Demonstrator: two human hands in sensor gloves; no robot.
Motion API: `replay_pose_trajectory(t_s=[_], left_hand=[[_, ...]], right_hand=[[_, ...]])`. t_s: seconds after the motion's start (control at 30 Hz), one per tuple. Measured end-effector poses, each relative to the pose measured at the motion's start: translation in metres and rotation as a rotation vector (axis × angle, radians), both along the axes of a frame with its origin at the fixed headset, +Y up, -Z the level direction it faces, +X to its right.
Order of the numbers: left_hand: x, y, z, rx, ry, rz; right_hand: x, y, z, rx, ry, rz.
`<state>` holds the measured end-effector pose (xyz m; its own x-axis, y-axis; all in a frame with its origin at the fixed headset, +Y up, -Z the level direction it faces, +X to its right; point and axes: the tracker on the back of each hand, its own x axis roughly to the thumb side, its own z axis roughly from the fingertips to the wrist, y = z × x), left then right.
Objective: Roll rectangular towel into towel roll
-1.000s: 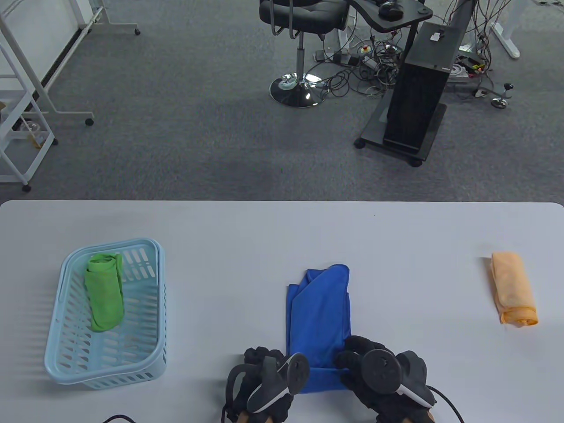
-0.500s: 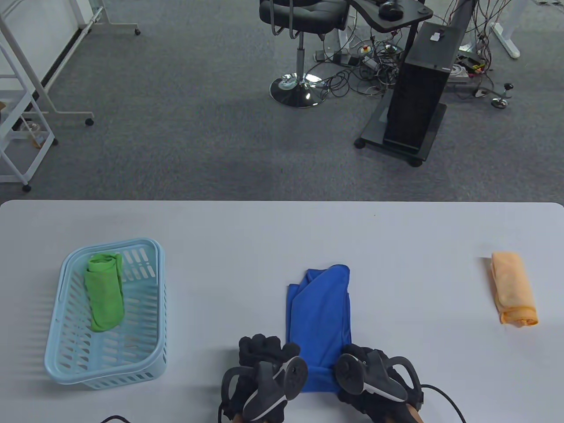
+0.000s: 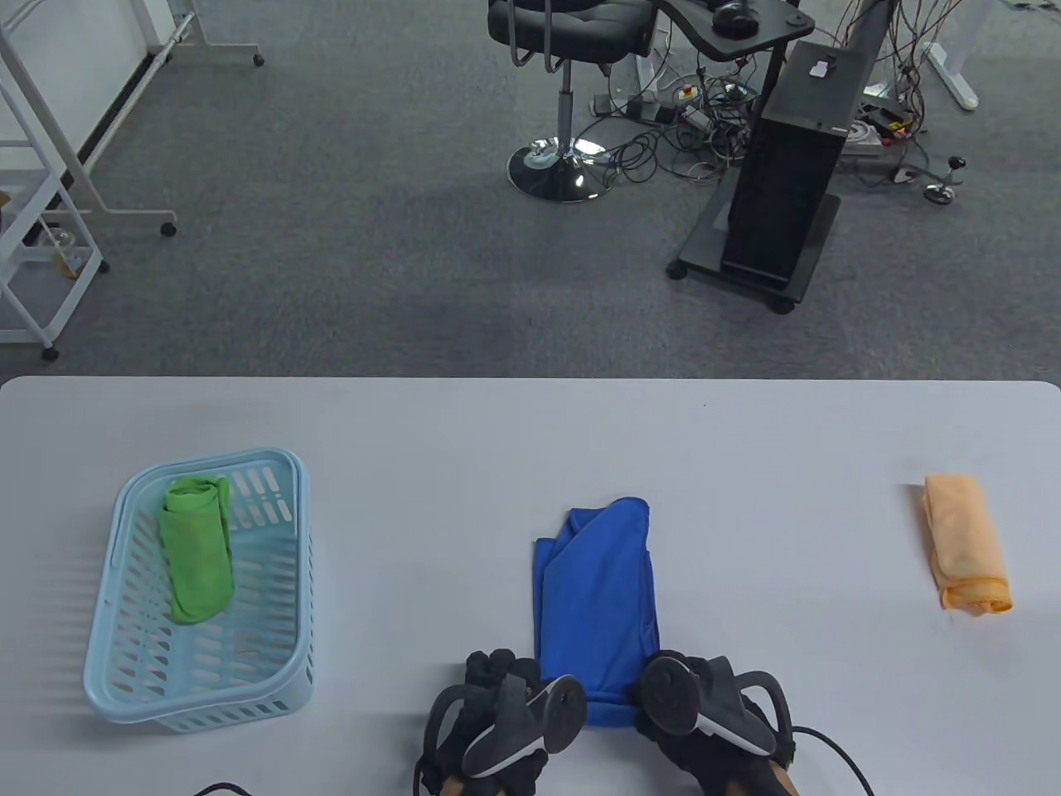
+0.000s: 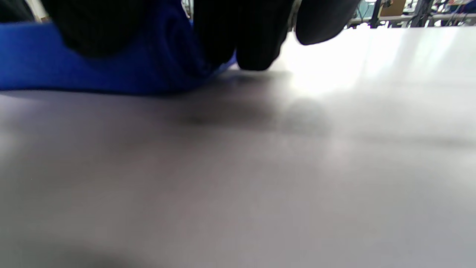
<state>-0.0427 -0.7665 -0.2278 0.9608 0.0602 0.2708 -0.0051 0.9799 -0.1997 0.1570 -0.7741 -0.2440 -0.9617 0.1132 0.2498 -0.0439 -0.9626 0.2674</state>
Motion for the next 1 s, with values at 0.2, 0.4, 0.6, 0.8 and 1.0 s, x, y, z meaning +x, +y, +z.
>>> replay_pose_trajectory(t_s=[0.2,0.4,0.6,0.8,1.0], left_hand=[[0.000,0.001,0.003,-0.028,0.008,-0.022],[0.010,0.000,0.003,0.068,-0.023,-0.089],[0.017,0.001,0.006,-0.033,-0.127,-0.184],[0.009,0.002,0.007,-0.099,-0.103,-0.125],[0.016,-0.005,0.007,-0.039,-0.126,-0.243]], right_hand=[[0.003,0.005,0.001,0.000,-0.021,-0.031],[-0.006,0.010,0.003,0.088,0.031,-0.077],[-0.010,0.006,0.005,0.081,0.047,0.010],[-0.007,0.004,0.005,-0.028,0.018,0.009],[-0.012,-0.004,0.005,-0.065,0.025,0.174]])
